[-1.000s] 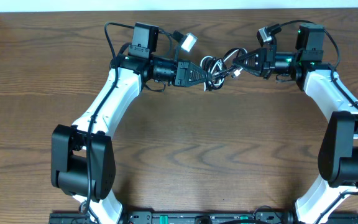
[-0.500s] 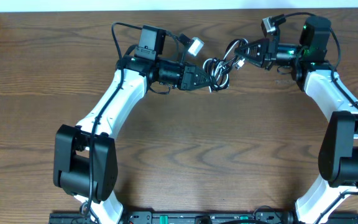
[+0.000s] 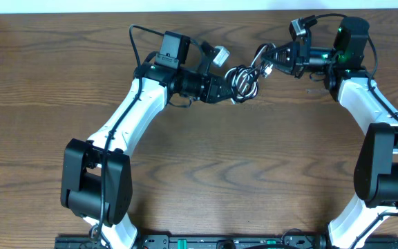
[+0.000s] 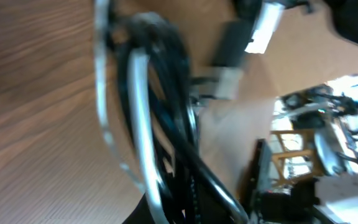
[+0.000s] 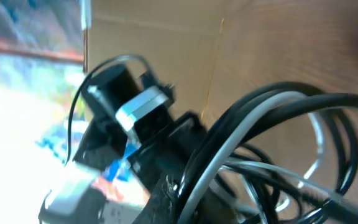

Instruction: Untangle cables

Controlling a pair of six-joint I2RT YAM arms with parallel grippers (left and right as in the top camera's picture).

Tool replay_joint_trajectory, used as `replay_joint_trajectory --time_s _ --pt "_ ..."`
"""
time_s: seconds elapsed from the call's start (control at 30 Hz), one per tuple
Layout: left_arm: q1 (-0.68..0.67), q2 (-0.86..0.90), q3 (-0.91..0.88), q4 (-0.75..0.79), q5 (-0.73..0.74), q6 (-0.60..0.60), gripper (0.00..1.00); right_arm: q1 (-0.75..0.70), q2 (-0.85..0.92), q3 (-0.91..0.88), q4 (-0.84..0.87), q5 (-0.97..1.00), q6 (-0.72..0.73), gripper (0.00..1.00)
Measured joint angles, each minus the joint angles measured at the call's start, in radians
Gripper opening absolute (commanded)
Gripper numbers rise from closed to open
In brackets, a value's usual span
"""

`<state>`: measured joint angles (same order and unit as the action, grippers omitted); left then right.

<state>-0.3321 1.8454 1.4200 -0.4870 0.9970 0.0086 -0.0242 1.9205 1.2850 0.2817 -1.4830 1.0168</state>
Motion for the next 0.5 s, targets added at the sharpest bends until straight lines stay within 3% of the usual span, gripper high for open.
replay_joint_trajectory --time_s 0.23,0.27,0.37,0.5 --pt "0.000 0.000 0.000 -0.036 -0.097 0.000 0.08 0.000 0.001 -0.026 -0.041 -0.041 -0.123 0.05" --pt "0.000 0.000 0.000 -0.037 -0.107 0.000 0.07 0.000 0.001 -0.032 -0.042 -0.043 -0.133 0.08" --pt "0.000 0.000 0.000 -0.040 -0.124 0.000 0.07 0.000 0.001 -0.053 -0.044 -0.050 -0.166 0.31" --pt "0.000 0.000 0.000 -0.041 -0.139 0.000 0.08 -0.006 0.001 -0.072 -0.042 -0.055 -0.191 0.33"
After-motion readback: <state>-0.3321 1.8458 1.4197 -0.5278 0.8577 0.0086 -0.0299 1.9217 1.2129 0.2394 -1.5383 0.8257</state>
